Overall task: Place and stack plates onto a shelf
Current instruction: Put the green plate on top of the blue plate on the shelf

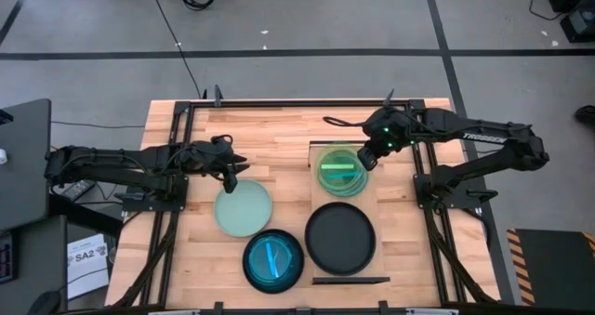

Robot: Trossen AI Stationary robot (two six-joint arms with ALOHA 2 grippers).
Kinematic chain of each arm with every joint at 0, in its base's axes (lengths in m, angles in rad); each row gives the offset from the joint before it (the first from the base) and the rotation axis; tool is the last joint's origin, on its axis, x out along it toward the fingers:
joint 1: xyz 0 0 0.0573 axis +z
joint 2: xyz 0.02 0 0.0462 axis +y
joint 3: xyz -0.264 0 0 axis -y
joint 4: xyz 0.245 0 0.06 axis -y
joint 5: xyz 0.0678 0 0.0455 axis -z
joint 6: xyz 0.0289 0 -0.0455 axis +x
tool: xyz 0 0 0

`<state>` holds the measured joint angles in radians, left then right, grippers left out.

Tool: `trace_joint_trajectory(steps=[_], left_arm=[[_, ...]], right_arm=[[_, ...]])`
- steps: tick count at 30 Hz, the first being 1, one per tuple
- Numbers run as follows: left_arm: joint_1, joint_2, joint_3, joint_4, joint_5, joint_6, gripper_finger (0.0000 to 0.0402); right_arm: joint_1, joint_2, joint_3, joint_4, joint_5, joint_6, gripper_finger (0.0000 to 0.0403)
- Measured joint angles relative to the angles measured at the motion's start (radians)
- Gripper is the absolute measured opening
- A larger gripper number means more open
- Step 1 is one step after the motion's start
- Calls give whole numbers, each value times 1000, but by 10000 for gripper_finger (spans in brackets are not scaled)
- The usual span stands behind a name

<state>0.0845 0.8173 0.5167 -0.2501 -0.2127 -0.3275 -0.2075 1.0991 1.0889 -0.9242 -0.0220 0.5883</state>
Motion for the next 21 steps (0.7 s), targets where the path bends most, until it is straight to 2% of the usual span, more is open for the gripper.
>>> trace_joint_trajectory(steps=[16,21], left_arm=[[0,0,0,-2,0,0,126],[0,0,0,-2,0,0,126]], right_arm=[[-7,12,0,5,-32,-16,10],[-7,11,0,4,-32,-16,29]])
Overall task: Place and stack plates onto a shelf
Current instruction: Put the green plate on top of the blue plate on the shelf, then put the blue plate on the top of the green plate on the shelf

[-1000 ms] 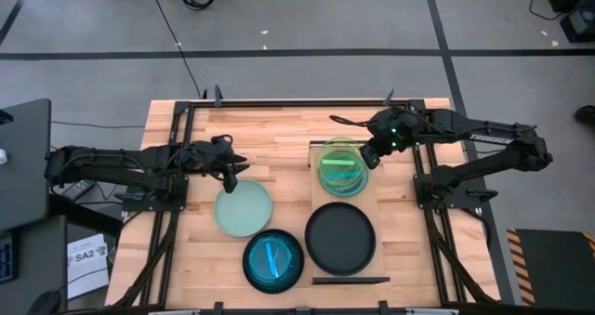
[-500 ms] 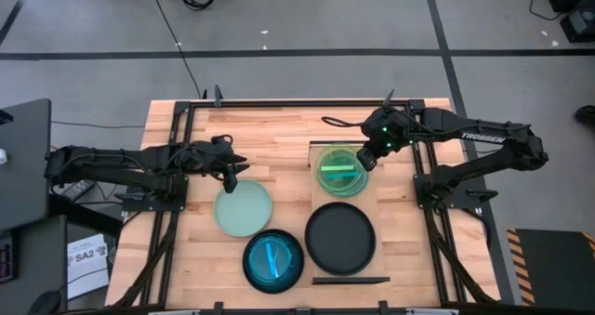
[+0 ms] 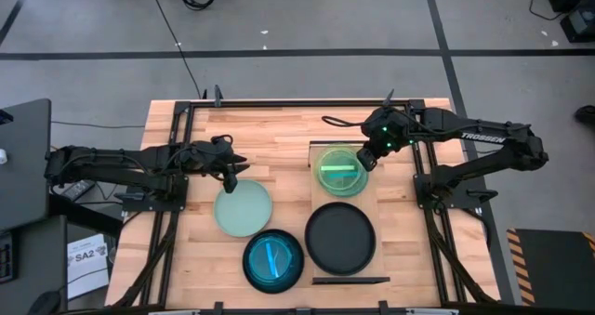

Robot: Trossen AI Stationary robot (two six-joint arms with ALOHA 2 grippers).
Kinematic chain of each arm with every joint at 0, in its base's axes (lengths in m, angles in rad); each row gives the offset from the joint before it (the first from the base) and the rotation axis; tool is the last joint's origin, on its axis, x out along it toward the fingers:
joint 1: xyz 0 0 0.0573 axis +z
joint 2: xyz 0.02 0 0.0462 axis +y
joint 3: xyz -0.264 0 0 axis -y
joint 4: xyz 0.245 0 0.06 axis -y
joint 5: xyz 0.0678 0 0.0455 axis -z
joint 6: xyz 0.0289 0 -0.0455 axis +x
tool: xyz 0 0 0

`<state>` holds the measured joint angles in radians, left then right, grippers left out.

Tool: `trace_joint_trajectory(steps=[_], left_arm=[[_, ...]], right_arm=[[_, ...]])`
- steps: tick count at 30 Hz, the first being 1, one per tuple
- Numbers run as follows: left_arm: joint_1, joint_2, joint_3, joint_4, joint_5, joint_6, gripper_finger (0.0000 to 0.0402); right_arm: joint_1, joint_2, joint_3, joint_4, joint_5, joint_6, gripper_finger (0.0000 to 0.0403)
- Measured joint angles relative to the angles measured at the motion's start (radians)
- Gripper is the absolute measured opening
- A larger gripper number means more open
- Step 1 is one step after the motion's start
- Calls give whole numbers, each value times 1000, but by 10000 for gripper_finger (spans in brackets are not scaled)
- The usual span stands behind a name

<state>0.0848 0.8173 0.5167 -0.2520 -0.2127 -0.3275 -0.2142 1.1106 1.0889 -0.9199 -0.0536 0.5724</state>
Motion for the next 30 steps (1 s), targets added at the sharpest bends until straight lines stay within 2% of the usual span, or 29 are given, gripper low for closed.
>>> trace_joint_trajectory(steps=[17,24,30], left_arm=[[0,0,0,0,0,0,126],[0,0,0,0,0,0,126],[0,0,0,0,0,0,126]], right_arm=[[0,-1,0,-1,1,0,140],[0,-1,0,-27,10,-1,168],[-4,-1,0,-139,13,-84,177]])
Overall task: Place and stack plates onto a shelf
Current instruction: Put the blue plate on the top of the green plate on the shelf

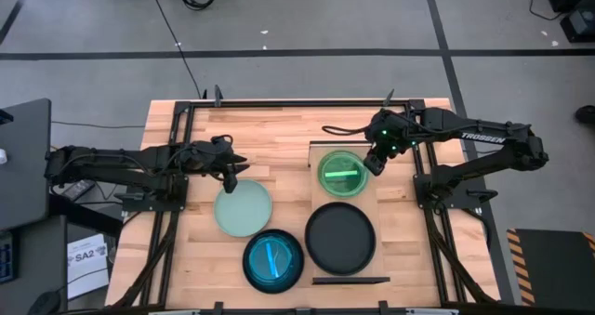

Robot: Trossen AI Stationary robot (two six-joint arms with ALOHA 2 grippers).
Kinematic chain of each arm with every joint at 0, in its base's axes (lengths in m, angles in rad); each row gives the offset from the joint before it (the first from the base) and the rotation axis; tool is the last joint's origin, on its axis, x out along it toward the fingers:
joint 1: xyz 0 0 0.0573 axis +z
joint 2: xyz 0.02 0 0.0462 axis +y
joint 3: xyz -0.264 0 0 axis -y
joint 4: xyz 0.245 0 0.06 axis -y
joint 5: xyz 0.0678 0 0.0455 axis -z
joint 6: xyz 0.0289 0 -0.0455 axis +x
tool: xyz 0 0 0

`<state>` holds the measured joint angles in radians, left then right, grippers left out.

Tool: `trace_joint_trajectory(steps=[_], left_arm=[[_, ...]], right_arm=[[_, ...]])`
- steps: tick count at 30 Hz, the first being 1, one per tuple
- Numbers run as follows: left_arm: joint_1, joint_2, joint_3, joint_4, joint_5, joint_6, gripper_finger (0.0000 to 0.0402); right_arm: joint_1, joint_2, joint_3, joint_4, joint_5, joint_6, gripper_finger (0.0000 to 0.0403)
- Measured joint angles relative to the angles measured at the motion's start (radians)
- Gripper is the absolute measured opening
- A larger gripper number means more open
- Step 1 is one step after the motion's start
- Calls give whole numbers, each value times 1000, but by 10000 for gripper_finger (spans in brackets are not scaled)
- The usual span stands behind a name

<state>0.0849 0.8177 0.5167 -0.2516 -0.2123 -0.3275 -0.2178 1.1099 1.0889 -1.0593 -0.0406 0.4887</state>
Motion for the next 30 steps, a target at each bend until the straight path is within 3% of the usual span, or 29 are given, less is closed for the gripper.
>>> trace_joint_trajectory(steps=[8,17,25,30], left_arm=[[0,0,0,0,0,-1,126],[0,0,0,0,0,-2,126],[-6,0,0,1,52,-88,126],[-75,0,0,20,69,-130,126]], right_arm=[[-31,-23,0,-96,38,20,177],[-26,-154,0,-100,62,6,176],[48,-230,0,-95,159,16,176],[110,-233,0,-94,204,17,175]])
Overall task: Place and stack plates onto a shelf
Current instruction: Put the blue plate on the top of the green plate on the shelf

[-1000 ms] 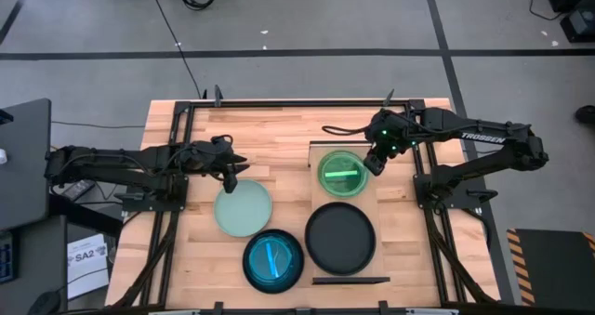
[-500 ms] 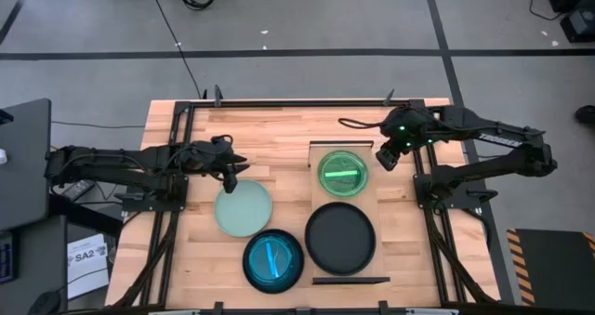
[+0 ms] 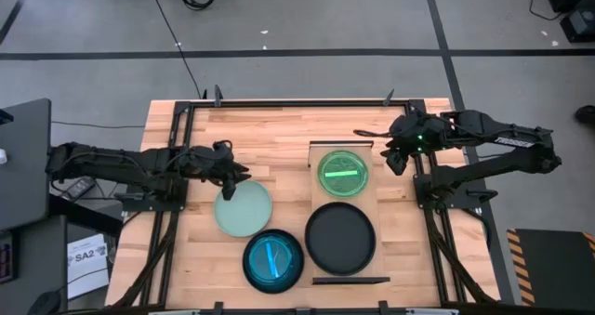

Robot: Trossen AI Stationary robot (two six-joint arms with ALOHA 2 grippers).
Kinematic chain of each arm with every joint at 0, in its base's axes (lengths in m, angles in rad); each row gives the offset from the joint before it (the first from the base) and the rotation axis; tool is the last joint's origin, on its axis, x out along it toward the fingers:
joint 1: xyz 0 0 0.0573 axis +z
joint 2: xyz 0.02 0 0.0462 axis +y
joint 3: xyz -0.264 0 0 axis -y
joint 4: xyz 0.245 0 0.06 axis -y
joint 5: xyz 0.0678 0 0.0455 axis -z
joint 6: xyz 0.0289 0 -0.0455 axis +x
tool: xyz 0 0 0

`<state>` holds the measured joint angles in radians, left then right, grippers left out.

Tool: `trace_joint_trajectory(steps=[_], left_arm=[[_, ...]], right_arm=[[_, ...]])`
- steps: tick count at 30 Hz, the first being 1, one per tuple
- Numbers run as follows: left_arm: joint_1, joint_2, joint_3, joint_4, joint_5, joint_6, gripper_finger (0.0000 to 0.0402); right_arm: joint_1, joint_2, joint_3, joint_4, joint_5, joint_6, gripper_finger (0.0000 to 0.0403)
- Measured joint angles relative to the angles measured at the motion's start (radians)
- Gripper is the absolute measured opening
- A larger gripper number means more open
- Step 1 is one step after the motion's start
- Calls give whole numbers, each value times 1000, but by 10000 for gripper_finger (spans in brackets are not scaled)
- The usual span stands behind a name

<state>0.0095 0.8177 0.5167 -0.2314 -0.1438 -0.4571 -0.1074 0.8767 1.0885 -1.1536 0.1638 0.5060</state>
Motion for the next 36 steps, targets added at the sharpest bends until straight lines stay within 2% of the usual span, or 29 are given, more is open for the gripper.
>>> trace_joint_trajectory(steps=[7,13,19,23,28,36], left_arm=[[-129,0,0,116,-45,-3,126],[-212,15,0,199,-83,-3,126],[-292,143,11,394,-106,60,126],[-348,277,97,423,-108,134,126],[-395,445,259,367,-94,208,126],[-436,647,528,46,-69,259,126]], right_arm=[[110,3,0,0,109,32,175],[241,-7,-6,1,243,88,175],[355,-34,-94,14,282,172,175],[421,-47,-156,17,284,258,174],[508,-56,-213,25,288,362,174],[656,-55,-275,33,288,493,174]])
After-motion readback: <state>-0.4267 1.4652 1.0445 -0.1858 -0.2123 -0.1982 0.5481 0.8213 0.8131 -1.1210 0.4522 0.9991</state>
